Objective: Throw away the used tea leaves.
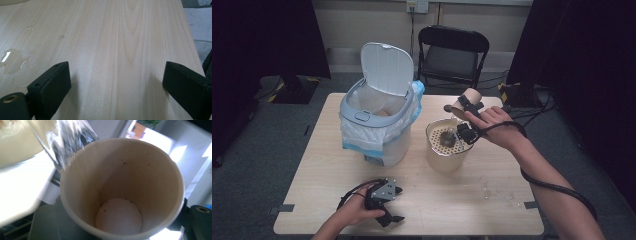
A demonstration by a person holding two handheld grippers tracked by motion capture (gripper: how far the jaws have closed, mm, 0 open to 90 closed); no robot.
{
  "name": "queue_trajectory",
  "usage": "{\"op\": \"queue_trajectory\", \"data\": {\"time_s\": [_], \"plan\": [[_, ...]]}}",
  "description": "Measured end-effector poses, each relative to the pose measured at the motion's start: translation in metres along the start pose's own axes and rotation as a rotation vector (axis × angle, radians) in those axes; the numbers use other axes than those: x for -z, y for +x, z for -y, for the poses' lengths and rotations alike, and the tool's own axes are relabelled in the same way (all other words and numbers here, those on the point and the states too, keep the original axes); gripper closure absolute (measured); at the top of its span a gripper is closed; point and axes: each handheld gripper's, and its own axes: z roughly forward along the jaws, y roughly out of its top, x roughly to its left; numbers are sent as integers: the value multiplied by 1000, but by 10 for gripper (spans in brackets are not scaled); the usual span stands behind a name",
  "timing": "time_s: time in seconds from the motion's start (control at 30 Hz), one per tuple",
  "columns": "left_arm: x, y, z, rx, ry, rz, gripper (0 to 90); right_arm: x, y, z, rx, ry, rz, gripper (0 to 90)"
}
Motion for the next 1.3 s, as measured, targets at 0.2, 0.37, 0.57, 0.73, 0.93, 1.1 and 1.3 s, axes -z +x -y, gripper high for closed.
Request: {"op": "queue_trajectory", "data": {"time_s": [0.2, 0.37, 0.57, 0.73, 0.93, 1.1, 1.3], "plan": [[0, 0, 0, 0, 0, 0, 75, 0, -9, -1, -120, -24, -76, 297], [0, 0, 0, -2, -1, -1, 73, -11, -24, 28, -590, -81, -298, 290], [0, 0, 0, 2, 2, 5, 67, -24, -26, 61, -1049, -180, -509, 289], [0, 0, 0, 3, 2, 5, 67, -31, -21, 77, -1341, -234, -608, 285], [0, 0, 0, 3, 2, 5, 67, -35, -20, 83, -1467, -288, -656, 285], [0, -1, 0, 5, 0, 5, 67, -35, -22, 81, -1477, -305, -673, 283], [0, -1, 0, 5, 0, 6, 67, -37, -23, 81, -1525, -340, -691, 280]]}}
